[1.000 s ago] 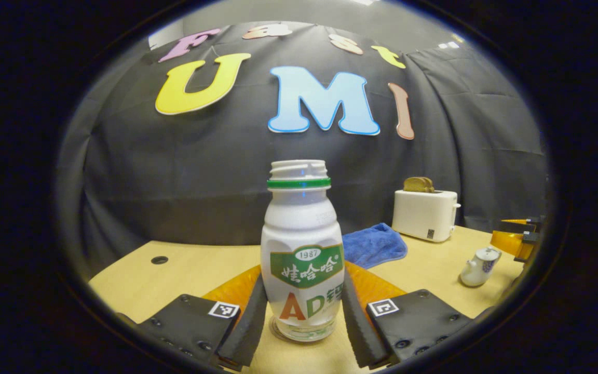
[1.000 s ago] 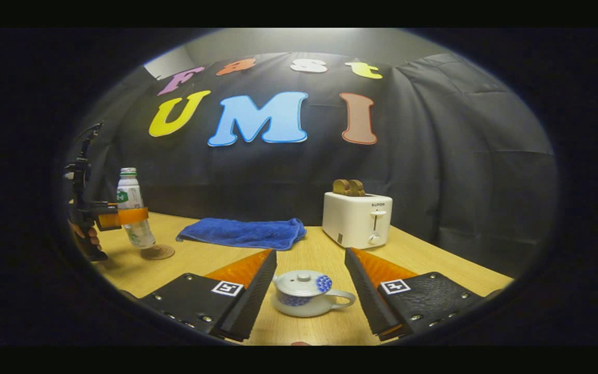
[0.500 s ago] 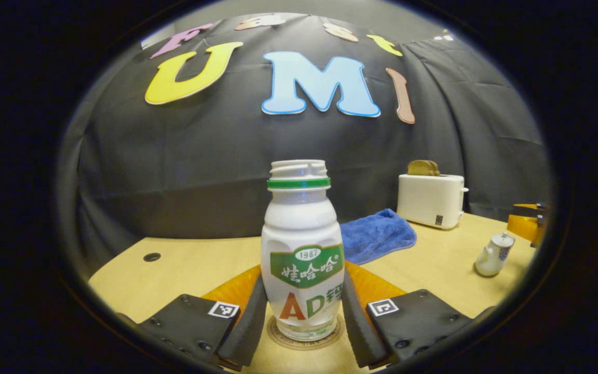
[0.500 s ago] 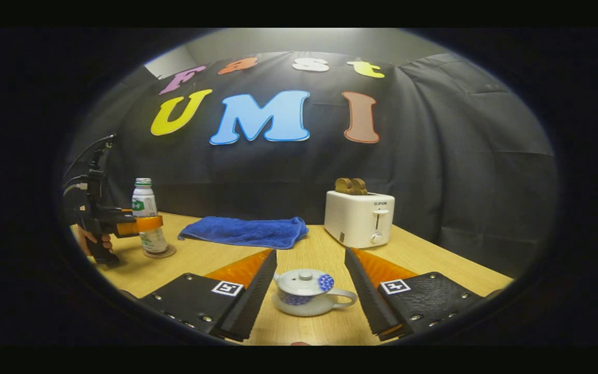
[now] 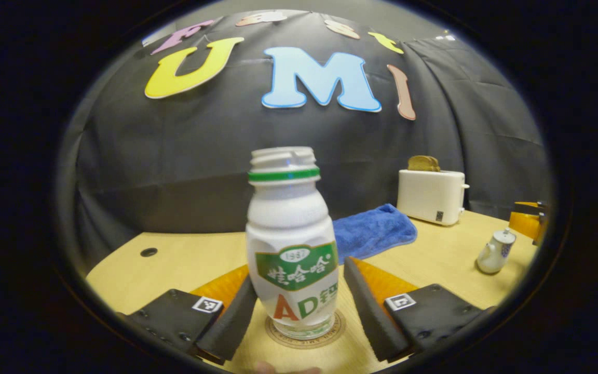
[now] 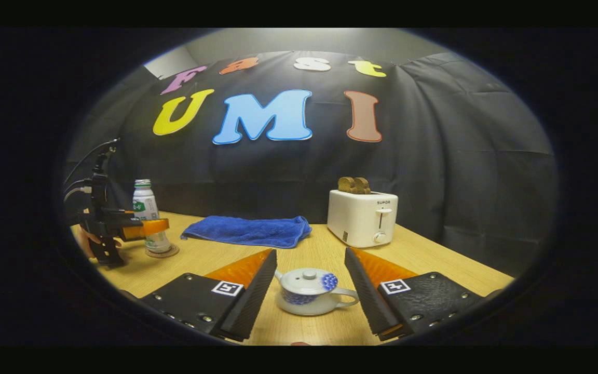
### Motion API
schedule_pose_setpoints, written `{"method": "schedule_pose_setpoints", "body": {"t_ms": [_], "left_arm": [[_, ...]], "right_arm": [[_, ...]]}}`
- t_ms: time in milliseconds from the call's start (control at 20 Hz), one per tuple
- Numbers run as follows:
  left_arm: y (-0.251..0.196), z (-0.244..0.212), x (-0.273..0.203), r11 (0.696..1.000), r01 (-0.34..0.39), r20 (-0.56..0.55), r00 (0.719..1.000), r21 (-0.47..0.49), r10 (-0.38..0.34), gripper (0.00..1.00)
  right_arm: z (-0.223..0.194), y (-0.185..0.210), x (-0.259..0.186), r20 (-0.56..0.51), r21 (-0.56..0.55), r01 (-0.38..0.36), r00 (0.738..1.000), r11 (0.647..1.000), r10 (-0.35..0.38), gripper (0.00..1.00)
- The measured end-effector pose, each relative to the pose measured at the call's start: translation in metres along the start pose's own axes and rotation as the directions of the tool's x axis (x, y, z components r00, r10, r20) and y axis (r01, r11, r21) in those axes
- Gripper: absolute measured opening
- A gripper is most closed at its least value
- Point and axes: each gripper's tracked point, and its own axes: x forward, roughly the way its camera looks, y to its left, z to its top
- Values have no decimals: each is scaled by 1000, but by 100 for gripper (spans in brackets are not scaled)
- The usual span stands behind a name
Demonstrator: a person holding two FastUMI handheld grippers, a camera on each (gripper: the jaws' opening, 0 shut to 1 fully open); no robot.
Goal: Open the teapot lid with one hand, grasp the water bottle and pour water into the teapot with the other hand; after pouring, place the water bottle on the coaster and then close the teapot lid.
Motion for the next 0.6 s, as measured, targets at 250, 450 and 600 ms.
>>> {"method": "schedule_pose_setpoints", "body": {"t_ms": [250, 450, 600], "left_arm": [[4, 6, -4, 1000, -26, 19, 999, 4, 26, 97], [7, 4, -8, 999, -34, 23, 999, -21, 35, 100], [4, 2, -15, 999, -31, 20, 999, -29, 32, 100]], "right_arm": [[0, 1, 0, 0, -1, -4, 1000, 1000, 4, 81], [0, 2, 0, -3, 0, -9, 1000, 1000, 9, 81], [-1, 2, 0, -5, 0, -10, 1000, 1000, 10, 81]]}}
